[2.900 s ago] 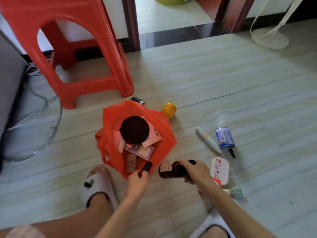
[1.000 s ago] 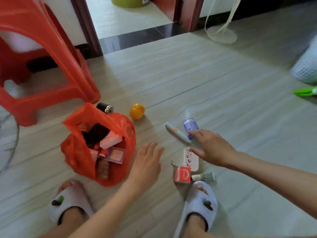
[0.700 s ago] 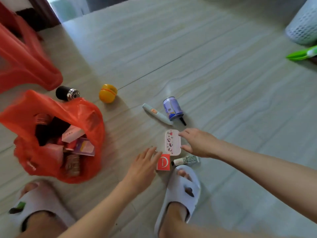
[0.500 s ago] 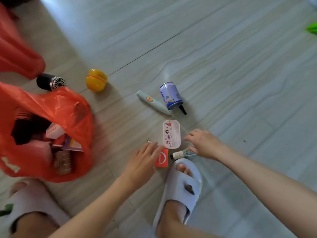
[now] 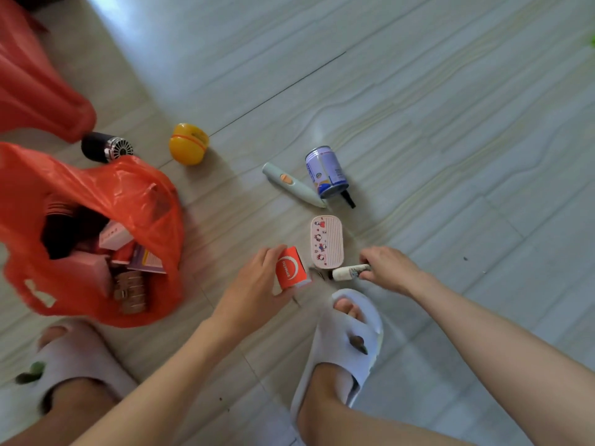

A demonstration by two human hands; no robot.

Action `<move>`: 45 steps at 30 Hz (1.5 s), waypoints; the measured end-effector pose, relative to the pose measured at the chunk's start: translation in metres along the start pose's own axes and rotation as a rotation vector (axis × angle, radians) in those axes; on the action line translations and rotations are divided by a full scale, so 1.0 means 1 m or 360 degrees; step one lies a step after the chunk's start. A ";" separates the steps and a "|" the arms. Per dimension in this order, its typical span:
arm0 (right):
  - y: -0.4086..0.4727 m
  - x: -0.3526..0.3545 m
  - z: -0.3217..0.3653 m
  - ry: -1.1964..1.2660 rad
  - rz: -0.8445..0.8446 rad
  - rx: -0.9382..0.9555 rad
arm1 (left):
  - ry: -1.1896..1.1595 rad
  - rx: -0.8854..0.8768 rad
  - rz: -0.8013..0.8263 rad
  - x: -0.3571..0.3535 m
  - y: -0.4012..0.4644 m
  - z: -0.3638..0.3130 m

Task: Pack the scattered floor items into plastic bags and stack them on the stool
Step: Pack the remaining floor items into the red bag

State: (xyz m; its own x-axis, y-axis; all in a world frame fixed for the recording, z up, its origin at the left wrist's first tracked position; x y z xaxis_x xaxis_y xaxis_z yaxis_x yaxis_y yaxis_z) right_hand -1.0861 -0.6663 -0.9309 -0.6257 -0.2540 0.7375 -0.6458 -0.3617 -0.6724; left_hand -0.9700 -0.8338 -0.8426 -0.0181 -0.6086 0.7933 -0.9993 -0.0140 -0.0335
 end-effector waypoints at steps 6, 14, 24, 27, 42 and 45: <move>-0.040 0.080 0.045 0.0318 -0.0028 0.0050 | -0.0114 0.0253 -0.0335 0.057 -0.051 0.005; -0.095 0.185 0.218 0.0344 0.0117 0.0503 | -0.0084 0.0670 -0.0972 0.167 -0.139 0.051; -0.079 0.101 0.340 0.1622 0.0226 -0.0022 | 0.0409 0.0884 -0.1105 0.219 -0.174 0.125; -0.068 0.089 0.363 0.1945 0.0235 -0.0098 | 0.0633 0.0809 -0.0983 0.224 -0.162 0.138; -0.038 0.142 0.437 -0.0095 -0.1369 0.0716 | 0.0901 0.0716 -0.0749 0.256 -0.115 0.230; -0.013 0.134 0.423 -0.0115 -0.0998 0.0451 | 0.0859 0.0703 -0.0625 0.245 -0.107 0.241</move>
State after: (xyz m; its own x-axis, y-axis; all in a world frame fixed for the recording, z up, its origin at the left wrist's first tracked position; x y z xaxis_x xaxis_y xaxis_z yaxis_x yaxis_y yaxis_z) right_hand -0.9767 -1.0748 -0.7974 -0.1345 0.0244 0.9906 -0.7308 -0.6776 -0.0825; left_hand -0.8600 -1.1723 -0.7915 0.2072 -0.0276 0.9779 -0.8329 -0.5293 0.1615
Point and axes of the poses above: each hand's wrist, its own y-axis towards the middle knuckle, its own x-axis out of the back of the hand, z = x × y, the point moved 9 cm from there along y, towards the middle knuckle, and after that the axes turned 12 degrees about -x, right-handed, at the moved point
